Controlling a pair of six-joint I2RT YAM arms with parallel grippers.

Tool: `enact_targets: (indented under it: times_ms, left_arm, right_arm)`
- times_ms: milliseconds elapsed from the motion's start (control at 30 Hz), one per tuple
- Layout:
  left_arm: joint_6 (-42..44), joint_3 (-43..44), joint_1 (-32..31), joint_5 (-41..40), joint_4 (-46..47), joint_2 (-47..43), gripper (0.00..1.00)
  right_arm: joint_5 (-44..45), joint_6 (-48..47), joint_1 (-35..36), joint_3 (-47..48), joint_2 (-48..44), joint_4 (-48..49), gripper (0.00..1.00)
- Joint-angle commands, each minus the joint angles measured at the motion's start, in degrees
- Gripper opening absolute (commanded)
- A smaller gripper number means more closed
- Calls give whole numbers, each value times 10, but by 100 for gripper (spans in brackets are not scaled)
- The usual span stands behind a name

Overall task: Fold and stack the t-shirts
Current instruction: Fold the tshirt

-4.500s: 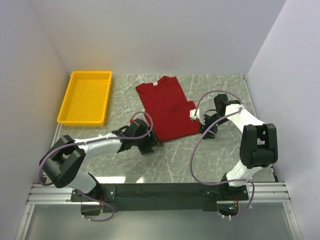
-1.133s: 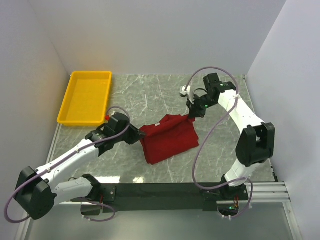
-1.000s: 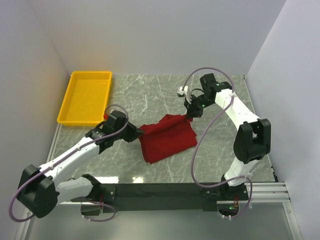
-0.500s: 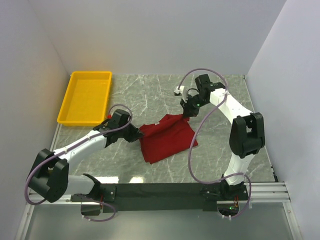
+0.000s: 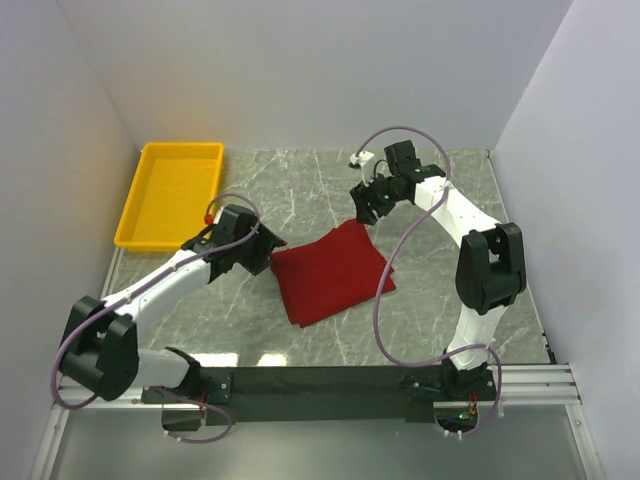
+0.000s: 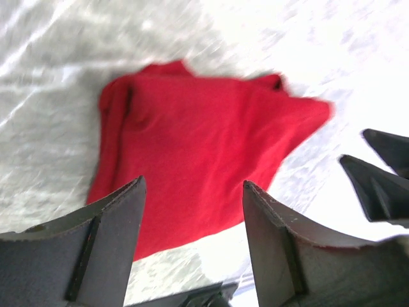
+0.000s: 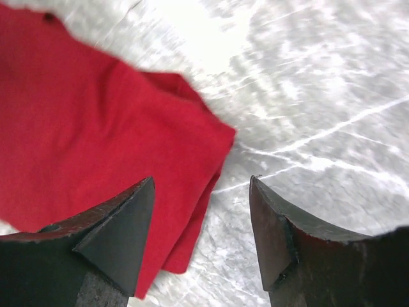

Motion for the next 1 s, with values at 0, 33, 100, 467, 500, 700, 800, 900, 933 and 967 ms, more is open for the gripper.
enact_targets:
  times_ms: [0, 33, 100, 467, 500, 700, 800, 900, 933, 967]
  left_arm:
    - [25, 27, 1, -64, -30, -57, 67]
    - [30, 22, 1, -64, -25, -67, 67]
    - [37, 0, 1, -47, -12, -94, 66]
    - [9, -183, -40, 39, 127, -192, 62]
    - [3, -189, -41, 40, 140, -196, 62]
    - [2, -194, -46, 66, 254, -139, 61]
    - [9, -167, -48, 77, 294, -76, 62]
    - [17, -121, -48, 80, 304, -5, 61]
    - [17, -110, -49, 79, 301, 12, 61]
    - [17, -92, -47, 76, 301, 27, 61]
  right_arm:
    - [30, 86, -3, -4, -43, 60, 68]
    - [22, 85, -4, -16, -48, 59, 67]
    - [4, 75, -8, -41, -61, 56, 65]
    - [-173, 25, -24, -14, 25, -82, 0]
    - [-182, 40, -24, -3, 32, -70, 0]
    - [-236, 143, -24, 63, 123, -72, 0]
    - [-236, 190, -25, 71, 150, -52, 0]
    - [-211, 238, -24, 75, 169, -26, 0]
    - [-204, 257, -25, 78, 174, -22, 0]
    - [-194, 266, -25, 80, 182, -17, 0]
